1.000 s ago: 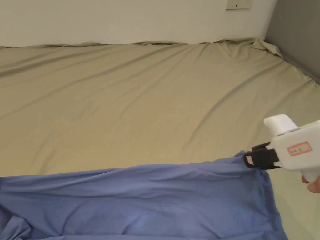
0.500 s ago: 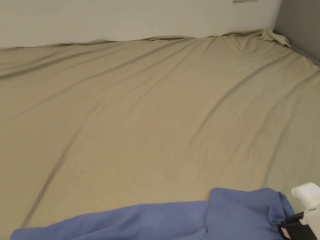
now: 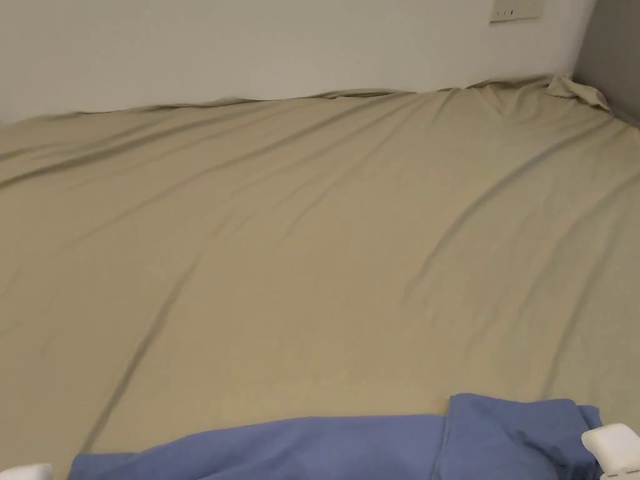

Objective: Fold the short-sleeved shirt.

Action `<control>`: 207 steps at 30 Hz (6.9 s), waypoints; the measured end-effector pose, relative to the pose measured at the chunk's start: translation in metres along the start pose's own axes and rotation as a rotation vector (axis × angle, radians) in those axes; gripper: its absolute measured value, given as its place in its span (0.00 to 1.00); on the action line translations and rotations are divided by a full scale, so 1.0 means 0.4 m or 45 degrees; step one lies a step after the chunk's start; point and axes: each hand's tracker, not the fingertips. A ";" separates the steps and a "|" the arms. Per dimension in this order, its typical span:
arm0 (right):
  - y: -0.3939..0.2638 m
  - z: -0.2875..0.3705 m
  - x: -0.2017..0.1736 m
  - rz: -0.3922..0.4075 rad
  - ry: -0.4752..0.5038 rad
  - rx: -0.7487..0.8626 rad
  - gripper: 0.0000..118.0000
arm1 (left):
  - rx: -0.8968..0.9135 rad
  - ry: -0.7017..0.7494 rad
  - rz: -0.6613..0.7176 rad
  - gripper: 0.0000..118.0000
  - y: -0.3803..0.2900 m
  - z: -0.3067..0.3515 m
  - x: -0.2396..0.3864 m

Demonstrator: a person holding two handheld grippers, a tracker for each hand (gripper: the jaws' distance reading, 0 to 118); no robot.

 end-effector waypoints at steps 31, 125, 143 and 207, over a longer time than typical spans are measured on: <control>0.006 0.431 -0.190 -0.171 0.341 0.836 0.02 | 0.037 -0.668 0.487 1.00 -0.007 -0.040 -0.251; 0.076 0.461 -0.208 -0.167 0.383 0.824 0.02 | 0.268 -1.111 0.124 0.03 0.125 0.287 0.417; 0.064 0.474 -0.201 -0.170 0.383 0.835 0.02 | 0.138 -1.100 0.114 1.00 0.059 -0.009 0.513; 0.077 0.483 -0.250 -0.083 0.273 0.865 0.02 | 0.093 -0.418 0.660 0.20 -0.017 0.164 -0.175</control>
